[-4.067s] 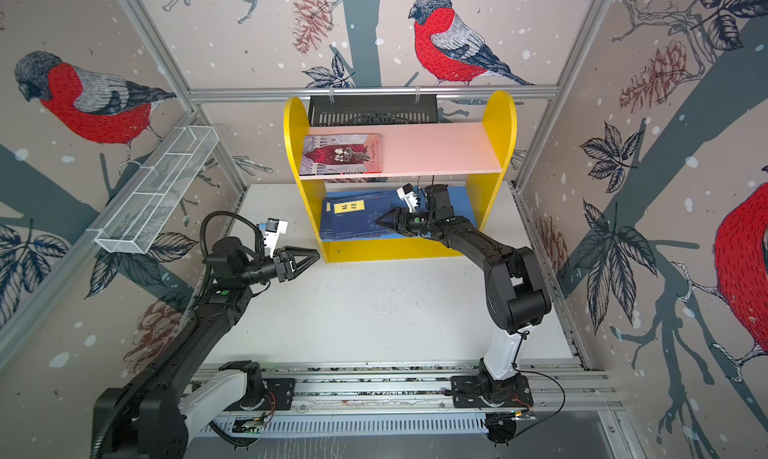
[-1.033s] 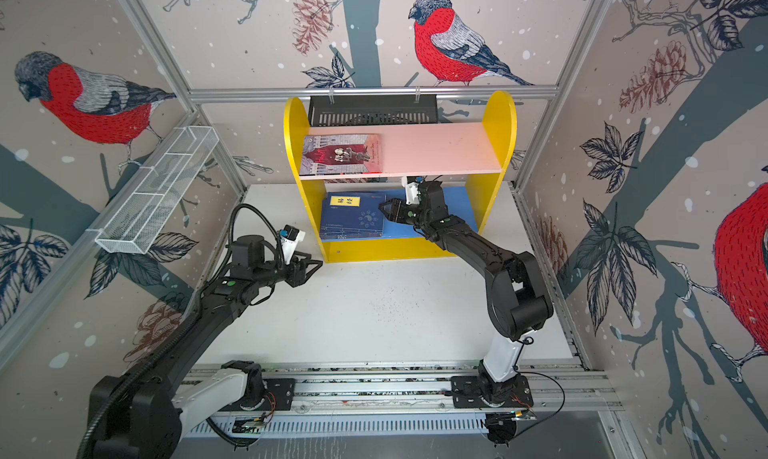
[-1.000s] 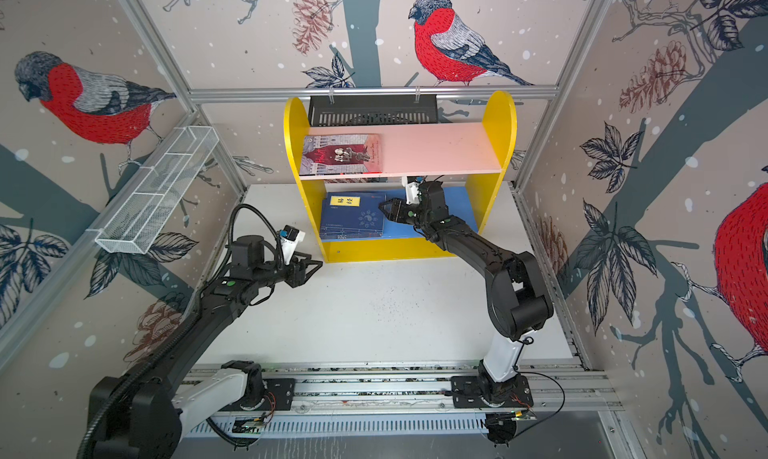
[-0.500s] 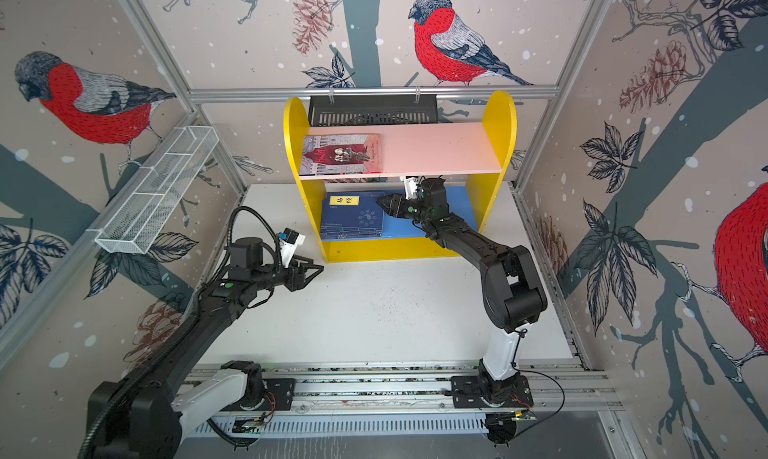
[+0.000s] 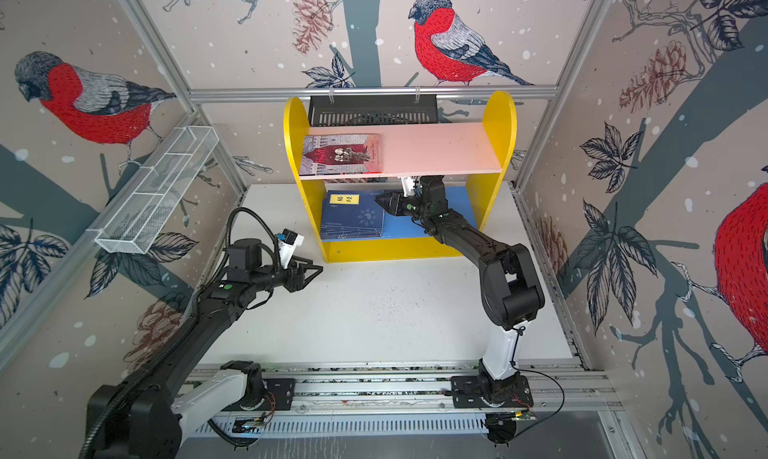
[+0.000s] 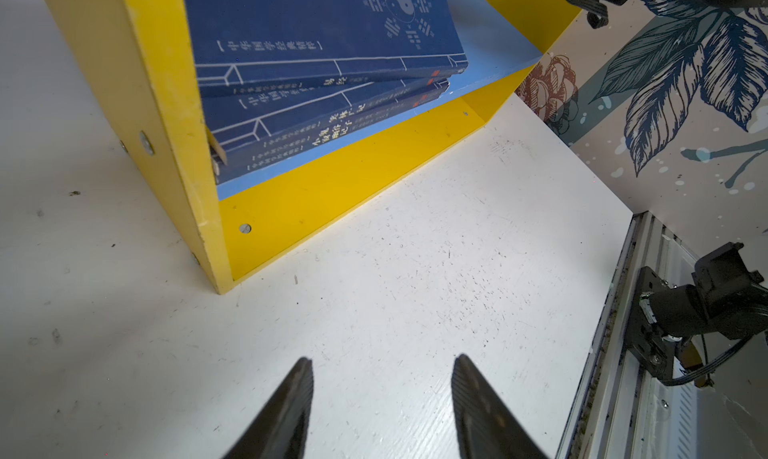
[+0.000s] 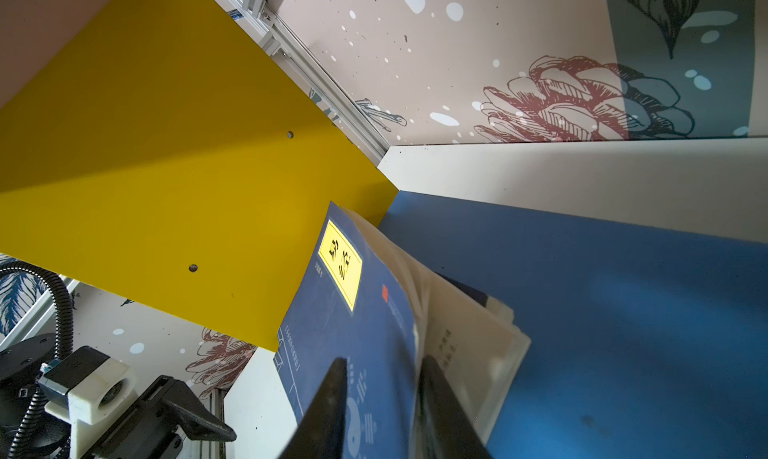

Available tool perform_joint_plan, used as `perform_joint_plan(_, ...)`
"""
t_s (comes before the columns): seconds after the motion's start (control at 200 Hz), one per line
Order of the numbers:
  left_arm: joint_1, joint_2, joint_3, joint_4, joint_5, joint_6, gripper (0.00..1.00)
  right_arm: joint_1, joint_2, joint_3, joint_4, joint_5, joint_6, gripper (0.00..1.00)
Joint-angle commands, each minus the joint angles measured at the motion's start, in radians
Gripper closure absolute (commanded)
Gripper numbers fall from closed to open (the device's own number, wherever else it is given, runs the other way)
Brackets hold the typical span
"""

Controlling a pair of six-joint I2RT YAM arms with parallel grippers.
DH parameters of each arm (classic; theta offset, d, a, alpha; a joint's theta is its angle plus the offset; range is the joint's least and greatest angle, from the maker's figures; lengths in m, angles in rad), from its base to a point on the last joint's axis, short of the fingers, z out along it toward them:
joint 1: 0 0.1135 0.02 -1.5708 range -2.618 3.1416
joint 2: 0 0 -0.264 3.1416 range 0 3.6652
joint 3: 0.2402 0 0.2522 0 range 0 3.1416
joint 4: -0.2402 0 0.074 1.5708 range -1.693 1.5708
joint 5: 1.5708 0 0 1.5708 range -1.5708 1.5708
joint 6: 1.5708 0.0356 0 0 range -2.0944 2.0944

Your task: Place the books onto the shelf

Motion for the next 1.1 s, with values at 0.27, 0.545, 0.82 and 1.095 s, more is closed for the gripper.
perform_joint_plan(0.27, 0.004, -0.005, -0.002, 0.001, 0.007, 0.018, 0.45, -0.019, -0.010, -0.003, -0.014, -0.056, -0.041, 0.91)
perform_joint_plan(0.545, 0.006, -0.003, 0.008, -0.003, -0.001, 0.032, 0.45, -0.047, -0.029, -0.003, -0.045, -0.142, -0.072, 0.97)
perform_joint_plan(0.82, 0.008, 0.007, 0.014, 0.019, -0.016, 0.029, 0.45, -0.046, 0.005, 0.037, -0.071, -0.186, -0.067, 0.93)
perform_joint_plan(1.095, 0.009, 0.025, 0.028, 0.071, -0.086, 0.012, 0.45, -0.040, 0.021, 0.057, -0.083, -0.139, -0.059, 0.63)
